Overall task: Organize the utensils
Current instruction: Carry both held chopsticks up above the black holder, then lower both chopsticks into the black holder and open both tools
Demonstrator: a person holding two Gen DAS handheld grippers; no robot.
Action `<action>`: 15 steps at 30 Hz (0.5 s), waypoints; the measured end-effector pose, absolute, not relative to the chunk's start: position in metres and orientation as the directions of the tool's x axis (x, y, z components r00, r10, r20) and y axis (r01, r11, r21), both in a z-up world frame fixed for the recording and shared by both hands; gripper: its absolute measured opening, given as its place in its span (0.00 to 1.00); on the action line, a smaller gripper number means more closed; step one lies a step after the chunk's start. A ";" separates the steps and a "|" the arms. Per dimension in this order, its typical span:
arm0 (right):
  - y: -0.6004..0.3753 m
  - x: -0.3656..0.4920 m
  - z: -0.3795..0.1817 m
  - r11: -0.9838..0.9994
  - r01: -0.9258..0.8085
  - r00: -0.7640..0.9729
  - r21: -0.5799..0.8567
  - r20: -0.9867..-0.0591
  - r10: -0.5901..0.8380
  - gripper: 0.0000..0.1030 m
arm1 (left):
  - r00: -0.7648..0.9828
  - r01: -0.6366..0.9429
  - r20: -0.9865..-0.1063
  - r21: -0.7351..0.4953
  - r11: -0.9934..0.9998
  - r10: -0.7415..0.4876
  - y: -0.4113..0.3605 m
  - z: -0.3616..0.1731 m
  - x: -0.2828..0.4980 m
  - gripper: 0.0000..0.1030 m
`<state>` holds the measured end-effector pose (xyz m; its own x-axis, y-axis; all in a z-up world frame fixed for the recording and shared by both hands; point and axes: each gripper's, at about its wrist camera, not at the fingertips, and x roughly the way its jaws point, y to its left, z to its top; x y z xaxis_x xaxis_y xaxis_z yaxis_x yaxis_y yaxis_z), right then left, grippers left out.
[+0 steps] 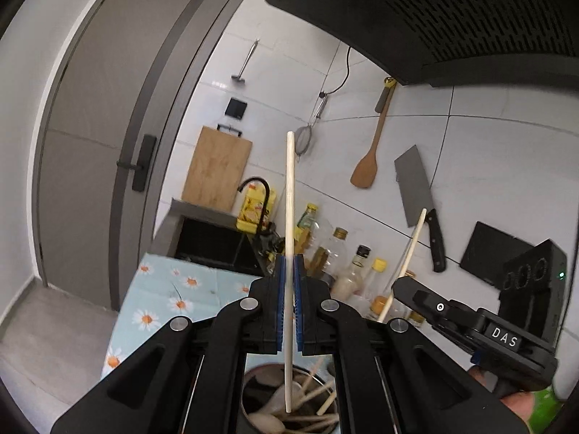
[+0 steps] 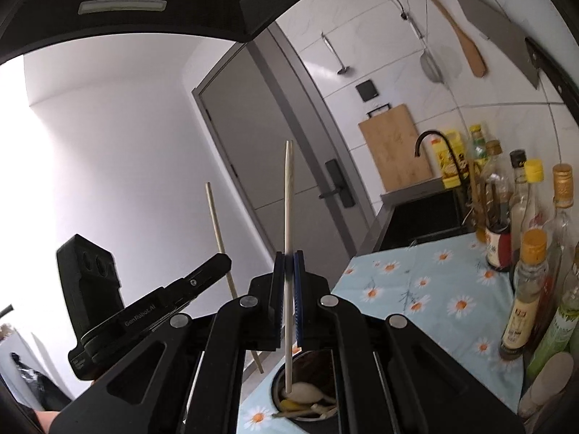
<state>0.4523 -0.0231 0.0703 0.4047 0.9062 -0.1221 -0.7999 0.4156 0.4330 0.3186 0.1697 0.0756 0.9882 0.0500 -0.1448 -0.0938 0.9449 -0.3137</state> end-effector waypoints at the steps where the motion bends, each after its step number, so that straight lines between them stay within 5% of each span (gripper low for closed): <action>1: -0.022 0.455 0.067 0.418 -0.793 0.408 0.443 -0.123 0.904 0.06 | 0.990 -0.088 -0.135 -0.310 0.947 0.047 0.169 0.073 0.322 0.04; 15: -0.011 0.467 0.037 0.456 -0.775 0.423 0.438 -0.176 0.889 0.06 | 0.986 -0.069 -0.165 -0.261 0.963 0.026 0.160 0.031 0.353 0.04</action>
